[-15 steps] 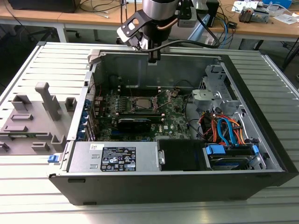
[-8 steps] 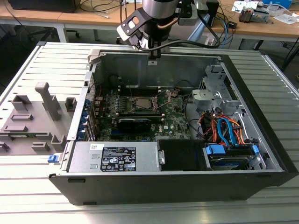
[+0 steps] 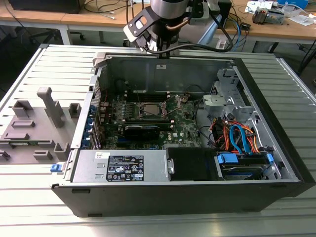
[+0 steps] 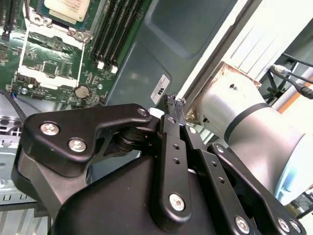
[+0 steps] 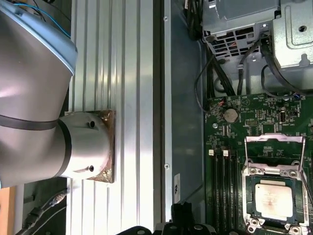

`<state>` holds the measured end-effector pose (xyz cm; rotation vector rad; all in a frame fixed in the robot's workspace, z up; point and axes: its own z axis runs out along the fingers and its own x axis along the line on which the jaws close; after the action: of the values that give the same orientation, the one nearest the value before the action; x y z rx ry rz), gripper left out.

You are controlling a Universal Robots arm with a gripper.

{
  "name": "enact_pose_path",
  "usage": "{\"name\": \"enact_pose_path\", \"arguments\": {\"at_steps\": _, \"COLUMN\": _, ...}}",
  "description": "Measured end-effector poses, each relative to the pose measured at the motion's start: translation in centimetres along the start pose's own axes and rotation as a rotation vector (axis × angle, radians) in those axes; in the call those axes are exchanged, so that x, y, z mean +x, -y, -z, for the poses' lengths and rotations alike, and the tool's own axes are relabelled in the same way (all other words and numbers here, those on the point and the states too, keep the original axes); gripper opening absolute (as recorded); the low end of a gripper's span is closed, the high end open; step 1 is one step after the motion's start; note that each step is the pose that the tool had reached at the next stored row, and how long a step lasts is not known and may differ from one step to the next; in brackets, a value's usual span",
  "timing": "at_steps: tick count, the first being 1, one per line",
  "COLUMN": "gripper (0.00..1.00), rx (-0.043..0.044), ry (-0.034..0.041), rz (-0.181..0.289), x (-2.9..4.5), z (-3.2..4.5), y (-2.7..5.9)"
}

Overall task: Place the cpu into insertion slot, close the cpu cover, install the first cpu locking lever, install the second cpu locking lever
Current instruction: 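Close the cpu cover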

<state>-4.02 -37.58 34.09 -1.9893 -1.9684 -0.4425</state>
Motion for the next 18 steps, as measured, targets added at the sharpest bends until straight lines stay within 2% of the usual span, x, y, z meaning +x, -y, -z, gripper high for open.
{"name": "enact_pose_path", "arguments": {"at_steps": 9, "gripper": 0.11, "rx": 0.0006, "ry": -0.0613, "rz": 0.0, "x": 0.13, "z": 0.36, "y": -0.01}}
{"name": "enact_pose_path", "arguments": {"at_steps": 18, "gripper": 0.11, "rx": 0.0011, "ry": -0.1048, "rz": 0.0, "x": 0.21, "z": 0.58, "y": -0.01}}
